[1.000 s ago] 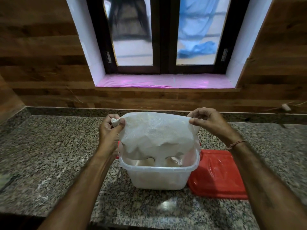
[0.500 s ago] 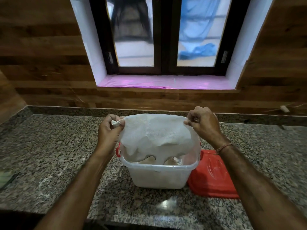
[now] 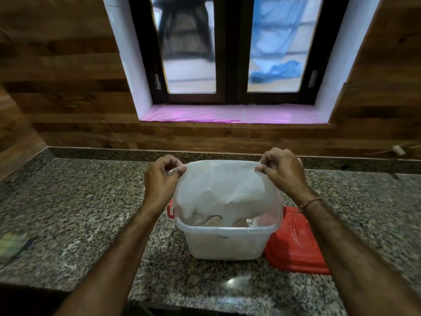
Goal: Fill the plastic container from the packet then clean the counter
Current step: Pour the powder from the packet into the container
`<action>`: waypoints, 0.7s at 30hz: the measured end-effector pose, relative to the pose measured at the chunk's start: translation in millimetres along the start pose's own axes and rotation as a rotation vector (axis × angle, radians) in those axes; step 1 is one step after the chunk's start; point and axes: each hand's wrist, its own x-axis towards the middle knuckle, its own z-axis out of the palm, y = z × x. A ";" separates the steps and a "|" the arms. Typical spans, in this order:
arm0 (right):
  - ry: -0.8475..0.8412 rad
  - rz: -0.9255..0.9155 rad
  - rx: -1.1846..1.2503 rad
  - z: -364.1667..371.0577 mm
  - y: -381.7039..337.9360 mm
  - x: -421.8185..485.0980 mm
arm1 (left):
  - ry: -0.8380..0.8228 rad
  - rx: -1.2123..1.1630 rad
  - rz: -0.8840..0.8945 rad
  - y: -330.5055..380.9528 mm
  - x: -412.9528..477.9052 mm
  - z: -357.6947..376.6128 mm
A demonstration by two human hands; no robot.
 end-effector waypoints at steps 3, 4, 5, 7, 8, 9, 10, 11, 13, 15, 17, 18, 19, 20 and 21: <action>0.027 -0.043 -0.043 -0.2 -1.5 -2.9 | -0.050 -0.156 -0.122 -7.0 2.4 -5.7; 0.039 -0.051 -0.059 -0.2 -1.6 -3.6 | -0.067 -0.217 -0.161 -6.8 3.0 -7.1; 0.052 -0.050 -0.074 -0.1 -1.5 -4.5 | -0.084 -0.255 -0.190 -6.1 2.9 -8.0; 0.074 -0.036 -0.096 0.6 -1.2 -6.0 | -0.103 -0.203 -0.153 -5.0 2.6 -8.4; 0.079 -0.029 -0.104 1.5 -2.3 -6.5 | -0.095 -0.090 -0.082 -4.5 2.8 -8.2; 0.081 -0.028 -0.105 2.2 -4.4 -6.6 | -0.084 0.057 0.002 -2.4 3.8 -6.4; 0.078 -0.037 -0.099 3.4 -7.5 -5.7 | -0.076 0.200 0.079 1.5 5.0 -3.5; 0.078 -0.055 -0.089 4.1 -11.2 -4.4 | -0.092 0.304 0.139 7.1 6.5 1.2; 0.076 -0.092 -0.076 3.9 -19.7 -1.1 | -0.195 0.395 0.210 22.0 7.7 15.6; 0.088 -0.128 -0.072 2.0 -26.6 1.2 | -0.276 0.426 0.244 33.7 7.8 31.1; 0.074 -0.121 -0.065 -0.1 -30.2 2.3 | -0.278 0.449 0.283 40.2 7.4 44.3; 0.051 -0.111 -0.066 0.0 -29.9 2.9 | -0.262 0.447 0.292 41.4 6.7 48.9; 0.040 -0.107 -0.064 -0.3 -28.9 2.9 | -0.243 0.435 0.292 42.1 6.2 52.9; 0.035 -0.107 -0.034 -1.5 -26.8 2.9 | -0.224 0.421 0.287 42.3 6.1 55.7; 0.049 -0.089 0.049 -2.7 -21.3 3.6 | -0.209 0.405 0.271 41.6 6.6 57.5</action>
